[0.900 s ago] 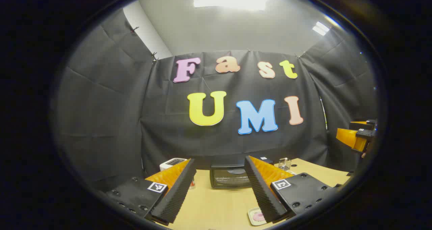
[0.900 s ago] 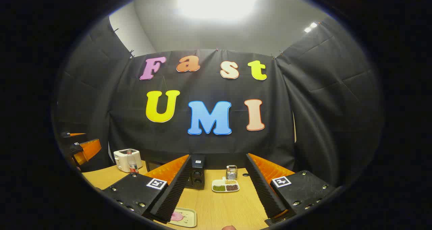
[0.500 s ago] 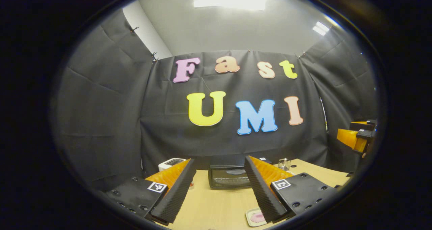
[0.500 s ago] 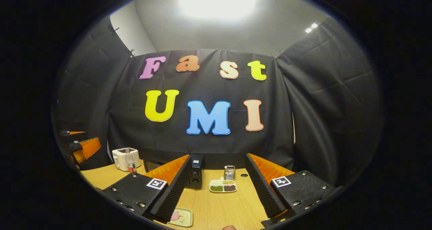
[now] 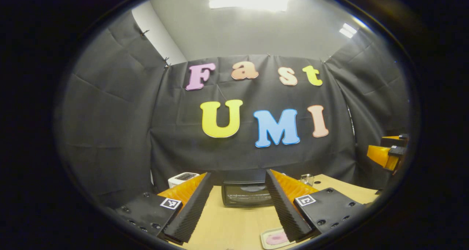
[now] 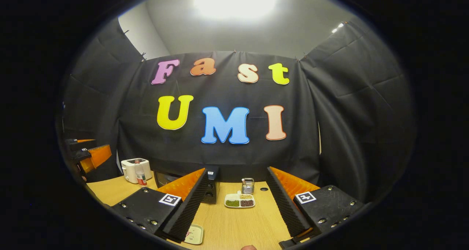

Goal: Open the electric oven with the left hand, put the food in, and close the electric oven.

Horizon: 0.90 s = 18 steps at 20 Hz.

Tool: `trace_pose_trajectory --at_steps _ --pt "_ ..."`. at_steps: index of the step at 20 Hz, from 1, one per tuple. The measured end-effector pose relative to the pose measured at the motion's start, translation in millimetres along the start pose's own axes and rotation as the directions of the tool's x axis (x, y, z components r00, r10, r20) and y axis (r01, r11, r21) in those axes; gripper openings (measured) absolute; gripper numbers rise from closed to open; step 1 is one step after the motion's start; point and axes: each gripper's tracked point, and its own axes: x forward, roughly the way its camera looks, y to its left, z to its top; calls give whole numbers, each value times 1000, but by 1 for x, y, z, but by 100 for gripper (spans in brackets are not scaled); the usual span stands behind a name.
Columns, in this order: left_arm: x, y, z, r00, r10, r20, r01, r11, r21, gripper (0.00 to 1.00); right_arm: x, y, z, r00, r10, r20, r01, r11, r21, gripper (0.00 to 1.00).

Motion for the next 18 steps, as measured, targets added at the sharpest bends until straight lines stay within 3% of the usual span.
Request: trace_pose_trajectory --at_steps 4,5,9,18 --pt "17 -7 -2 999 33 7 -33 999 28 100 3 -4 3 998 42 37 -42 999 2 97" --pt "23 -9 -1 999 36 9 -36 998 42 97 6 -9 3 998 38 48 -37 999 -9 97" --pt "59 -15 -8 999 41 -11 -40 998 56 100 12 -12 -3 999 38 39 -39 999 2 98" --pt "176 -24 -52 998 -47 -42 49 997 53 100 34 -22 -3 995 -95 25 95 995 -3 98"
